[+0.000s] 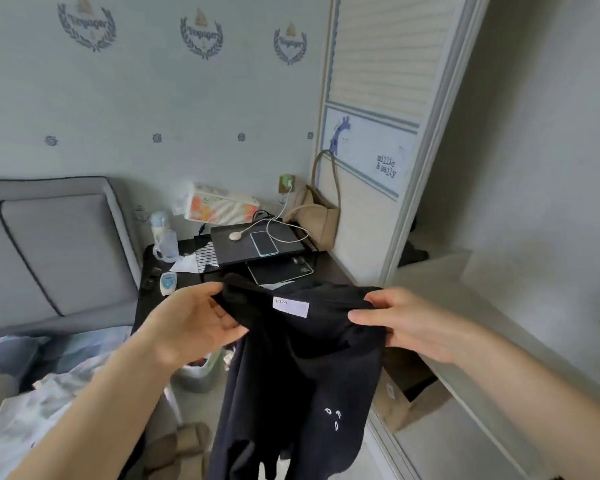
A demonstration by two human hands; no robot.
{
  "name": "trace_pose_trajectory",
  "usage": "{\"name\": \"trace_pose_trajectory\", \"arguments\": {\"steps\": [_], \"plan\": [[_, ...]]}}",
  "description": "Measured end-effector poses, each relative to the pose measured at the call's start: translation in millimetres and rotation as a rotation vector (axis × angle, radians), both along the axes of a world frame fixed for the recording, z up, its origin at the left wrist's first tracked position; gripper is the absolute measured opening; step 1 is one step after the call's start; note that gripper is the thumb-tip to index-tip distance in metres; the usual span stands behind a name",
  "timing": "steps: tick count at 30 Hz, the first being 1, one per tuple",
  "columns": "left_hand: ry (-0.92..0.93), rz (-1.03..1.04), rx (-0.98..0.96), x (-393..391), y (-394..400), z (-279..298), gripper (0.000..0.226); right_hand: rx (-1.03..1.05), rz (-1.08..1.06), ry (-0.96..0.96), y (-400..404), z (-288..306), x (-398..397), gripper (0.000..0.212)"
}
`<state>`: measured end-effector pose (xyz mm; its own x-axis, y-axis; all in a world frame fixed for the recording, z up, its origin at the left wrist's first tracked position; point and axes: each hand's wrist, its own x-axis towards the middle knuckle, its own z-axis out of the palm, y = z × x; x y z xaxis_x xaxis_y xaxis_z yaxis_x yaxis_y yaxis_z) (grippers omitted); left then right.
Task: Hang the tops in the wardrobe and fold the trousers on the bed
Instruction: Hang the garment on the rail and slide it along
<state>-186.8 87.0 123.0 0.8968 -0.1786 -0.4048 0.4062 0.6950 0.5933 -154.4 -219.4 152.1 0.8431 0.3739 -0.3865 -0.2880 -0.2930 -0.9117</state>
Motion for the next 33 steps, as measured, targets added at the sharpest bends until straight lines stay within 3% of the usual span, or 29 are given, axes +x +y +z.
{"name": "trace_pose_trajectory", "arguments": {"steps": [3, 5, 7, 11, 15, 17, 19, 22, 25, 28, 33], "plan": [[-0.086, -0.144, -0.059, 30, -67, 12, 0.023, 0.263, -0.151, 0.096, -59, 11, -1, 0.039], [-0.174, -0.261, -0.025, 48, -107, 18, 0.036, 0.448, -0.269, 0.158, -95, 21, 0, 0.039], [-0.239, -0.353, 0.109, 67, -154, 22, 0.032, 0.577, -0.386, 0.15, -140, 28, 0, 0.038], [-0.341, -0.268, 0.625, 100, -207, 11, 0.013, 0.692, -0.563, 0.063, -192, 39, 3, 0.037], [-0.597, -0.127, 1.401, 131, -264, -1, 0.015, 0.701, -0.705, -0.006, -241, 44, 12, 0.041], [-0.612, -0.106, 1.533, 146, -287, -7, 0.012, 0.674, -0.743, -0.044, -256, 46, 17, 0.036], [-0.466, -0.138, 1.312, 164, -309, -10, 0.007, 0.602, -0.773, -0.087, -271, 47, 24, 0.032], [-0.163, -0.315, 0.656, 192, -332, -1, 0.016, 0.406, -0.83, -0.194, -291, 51, 36, 0.029], [-0.092, -0.54, 0.237, 226, -343, 17, 0.025, 0.2, -0.944, -0.283, -305, 53, 53, 0.023], [-0.125, -0.753, 0.149, 266, -360, 38, 0.025, 0.07, -1.076, -0.391, -314, 53, 76, 0.017], [-0.322, -0.885, 0.152, 334, -393, 84, 0.011, 0.071, -1.235, -0.413, -321, 61, 112, 0.017]]}}
